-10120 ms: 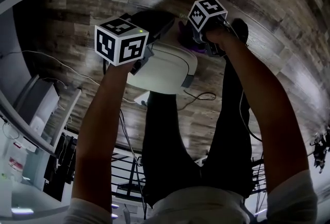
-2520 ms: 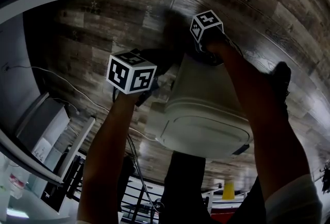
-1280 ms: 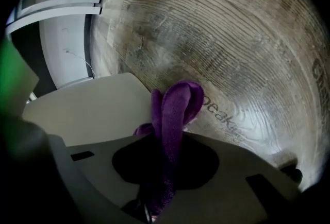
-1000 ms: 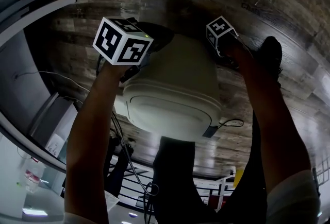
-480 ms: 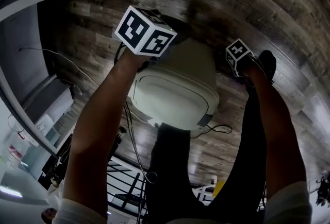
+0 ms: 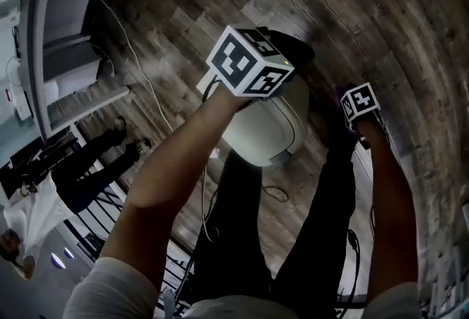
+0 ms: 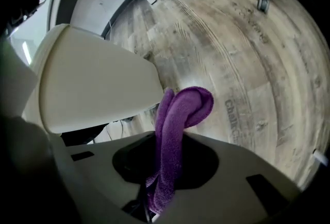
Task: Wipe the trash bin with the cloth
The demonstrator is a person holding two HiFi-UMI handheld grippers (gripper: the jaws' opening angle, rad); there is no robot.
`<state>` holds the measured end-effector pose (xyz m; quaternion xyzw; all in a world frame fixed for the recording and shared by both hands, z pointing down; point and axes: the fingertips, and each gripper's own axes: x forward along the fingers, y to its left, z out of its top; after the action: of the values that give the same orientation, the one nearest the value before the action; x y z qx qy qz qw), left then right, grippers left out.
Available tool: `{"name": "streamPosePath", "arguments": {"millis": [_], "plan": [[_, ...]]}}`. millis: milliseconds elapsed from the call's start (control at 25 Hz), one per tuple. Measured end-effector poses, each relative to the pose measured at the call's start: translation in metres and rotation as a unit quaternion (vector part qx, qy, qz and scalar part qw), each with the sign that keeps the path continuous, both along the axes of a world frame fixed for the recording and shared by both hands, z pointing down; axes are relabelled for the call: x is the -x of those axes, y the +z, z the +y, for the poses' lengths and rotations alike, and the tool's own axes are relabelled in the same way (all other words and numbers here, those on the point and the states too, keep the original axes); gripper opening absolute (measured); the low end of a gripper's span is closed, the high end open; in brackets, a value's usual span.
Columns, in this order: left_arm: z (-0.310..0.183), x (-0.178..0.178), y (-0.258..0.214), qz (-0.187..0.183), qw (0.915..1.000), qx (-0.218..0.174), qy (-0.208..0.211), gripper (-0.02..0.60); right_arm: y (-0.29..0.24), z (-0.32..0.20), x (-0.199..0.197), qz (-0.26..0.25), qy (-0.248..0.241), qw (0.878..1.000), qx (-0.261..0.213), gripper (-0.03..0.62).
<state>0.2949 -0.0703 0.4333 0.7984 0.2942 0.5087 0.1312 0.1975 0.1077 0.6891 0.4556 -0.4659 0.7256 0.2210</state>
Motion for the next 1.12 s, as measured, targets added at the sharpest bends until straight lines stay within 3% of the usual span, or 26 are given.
{"name": "streamPosePath", "arguments": {"millis": [120, 200, 440, 600, 800, 960, 1000, 1120], "plan": [[0.006, 0.009, -0.035, 0.038, 0.9966, 0.013, -0.072, 0.005, -0.021, 0.005, -0.01, 0.034, -0.028, 0.999, -0.013, 0.075], [0.005, 0.019, -0.058, 0.065, 0.9893, 0.017, -0.13, 0.005, -0.037, 0.004, -0.015, 0.053, -0.053, 0.997, -0.028, 0.075], [0.003, 0.064, -0.122, 0.129, 0.9472, 0.018, -0.293, 0.005, -0.084, 0.004, -0.042, 0.105, -0.168, 0.978, -0.062, 0.075], [0.011, 0.112, -0.157, 0.152, 0.9219, 0.025, -0.356, 0.005, -0.115, 0.008, -0.037, 0.131, -0.186, 0.971, -0.068, 0.075], [0.031, 0.193, -0.173, 0.16, 0.8917, 0.025, -0.423, 0.005, -0.134, 0.012, 0.004, 0.142, -0.21, 0.963, -0.088, 0.076], [0.076, 0.263, -0.195, 0.157, 0.8735, 0.043, -0.459, 0.005, -0.167, 0.06, 0.048, 0.154, -0.22, 0.96, -0.077, 0.075], [0.078, 0.279, -0.204, 0.166, 0.866, 0.038, -0.47, 0.005, -0.177, 0.06, 0.056, 0.16, -0.224, 0.958, -0.081, 0.075], [0.042, 0.31, -0.229, 0.227, 0.8255, -0.006, -0.517, 0.005, -0.189, -0.019, 0.042, 0.207, -0.257, 0.933, -0.143, 0.075]]}}
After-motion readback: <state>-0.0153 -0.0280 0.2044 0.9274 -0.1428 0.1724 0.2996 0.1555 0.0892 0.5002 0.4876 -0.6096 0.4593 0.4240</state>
